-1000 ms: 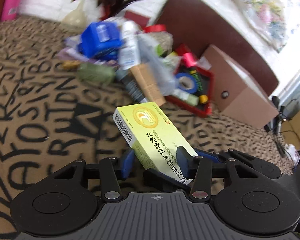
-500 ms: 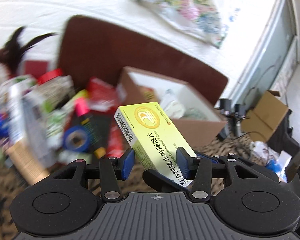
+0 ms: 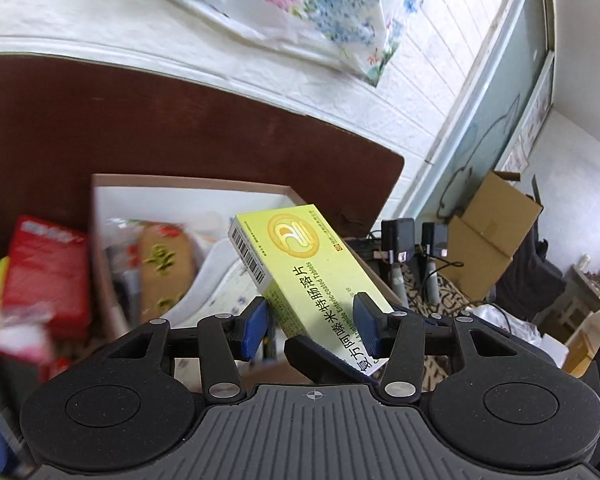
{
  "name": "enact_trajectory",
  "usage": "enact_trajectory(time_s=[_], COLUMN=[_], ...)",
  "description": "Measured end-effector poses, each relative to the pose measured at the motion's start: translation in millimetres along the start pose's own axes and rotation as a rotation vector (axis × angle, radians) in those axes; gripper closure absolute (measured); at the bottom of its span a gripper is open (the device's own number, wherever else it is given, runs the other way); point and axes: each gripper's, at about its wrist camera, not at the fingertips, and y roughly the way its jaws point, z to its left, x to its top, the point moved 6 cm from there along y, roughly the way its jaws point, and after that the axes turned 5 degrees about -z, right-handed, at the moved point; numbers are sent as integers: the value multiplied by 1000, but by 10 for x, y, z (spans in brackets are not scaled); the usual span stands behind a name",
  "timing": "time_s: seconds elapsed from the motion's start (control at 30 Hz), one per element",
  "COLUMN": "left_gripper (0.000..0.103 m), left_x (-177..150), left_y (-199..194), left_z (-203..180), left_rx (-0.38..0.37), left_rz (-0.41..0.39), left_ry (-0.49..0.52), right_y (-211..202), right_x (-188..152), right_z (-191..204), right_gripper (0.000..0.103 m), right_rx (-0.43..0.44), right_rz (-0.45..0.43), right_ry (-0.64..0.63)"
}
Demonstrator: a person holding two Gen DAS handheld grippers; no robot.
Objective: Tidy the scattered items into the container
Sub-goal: 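Carry the medicine box over the cardboard box with the left gripper, then open the left gripper to drop the medicine box into the box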
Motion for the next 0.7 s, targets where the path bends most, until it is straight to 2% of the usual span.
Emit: enact_trajectory(time_s=[0.17,0.3,0.33,0.37,0.4,0.43,0.47,0.5,0.53,0.57,0.7], left_gripper=[42,40,37,28,14,8,3,3,3,3,2], left_x=[112,294,353,398,426,441,446,440,422,395,263], left_y=[577,1060,1193,1326,1446,1534,1586,1601,1591,1563,1430], left_z=[29,79,88,102,125,163,201,230,247,256,288], left_rx=[-15,-20,-18,-11,10,54,94,118,113,90,75], left_rz=[37,33,34,39,49,58,60,58,61,65,106], left_ry=[-23,-39,-38,-35,-32,-29,-25,-17,-7,2,15], right_y=[383,680,779,883,997,1121,1239,1349,1431,1463,1310], right_x=[-49,-41,-23,-4,8,5,-22,-60,-103,-142,-246], right_z=[-380,-625,-686,-744,-798,-841,-881,-921,-952,-965,-865], right_gripper=[32,32,32,32,32,31,31,29,18,14,13], right_rx=[-42,-79,-91,-103,-114,-120,-131,-147,-164,-180,-162], right_rz=[40,69,74,80,90,112,145,182,215,233,215], right_ry=[-12,-30,-36,-43,-52,-64,-79,-96,-112,-127,-187])
